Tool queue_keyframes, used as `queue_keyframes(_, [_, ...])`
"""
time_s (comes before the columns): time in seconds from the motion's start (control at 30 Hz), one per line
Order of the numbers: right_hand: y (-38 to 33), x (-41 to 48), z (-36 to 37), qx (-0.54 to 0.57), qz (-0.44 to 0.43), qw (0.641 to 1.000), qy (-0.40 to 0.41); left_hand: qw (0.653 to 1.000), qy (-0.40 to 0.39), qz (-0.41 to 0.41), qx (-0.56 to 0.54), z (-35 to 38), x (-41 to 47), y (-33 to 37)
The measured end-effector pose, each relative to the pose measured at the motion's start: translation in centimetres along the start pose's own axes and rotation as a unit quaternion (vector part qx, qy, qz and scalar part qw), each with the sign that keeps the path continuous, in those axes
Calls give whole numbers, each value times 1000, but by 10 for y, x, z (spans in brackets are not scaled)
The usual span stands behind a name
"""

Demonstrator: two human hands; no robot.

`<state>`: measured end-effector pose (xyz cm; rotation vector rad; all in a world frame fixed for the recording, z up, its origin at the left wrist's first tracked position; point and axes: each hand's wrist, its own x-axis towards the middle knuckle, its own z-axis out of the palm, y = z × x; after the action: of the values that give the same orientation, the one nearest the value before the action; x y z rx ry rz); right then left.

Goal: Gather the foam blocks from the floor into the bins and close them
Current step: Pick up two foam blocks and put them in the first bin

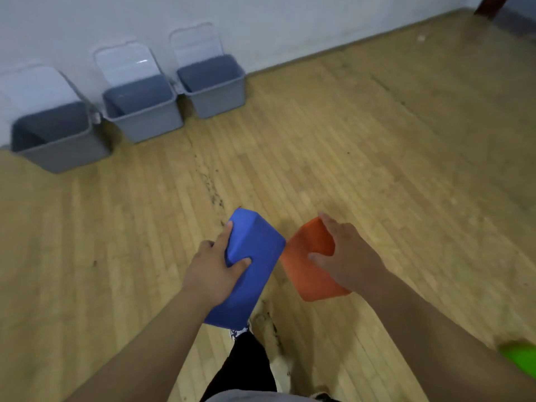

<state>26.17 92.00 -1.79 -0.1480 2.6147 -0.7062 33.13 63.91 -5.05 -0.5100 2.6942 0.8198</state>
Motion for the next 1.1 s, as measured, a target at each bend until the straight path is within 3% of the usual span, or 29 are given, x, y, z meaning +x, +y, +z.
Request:
queue_keyframes(0.4, [-216, 131, 23, -26, -91, 995, -16, 993, 90, -55, -50, -172, 96, -114])
queue_keyframes(0.7, [-307, 226, 32, -65, -154, 985, -54, 979, 139, -116, -90, -234, 154, -167])
queue_keyframes(1.1, [-429, 438, 38, -108, -209, 965, -115, 950, 193, -208, -128, -326, 304, -206])
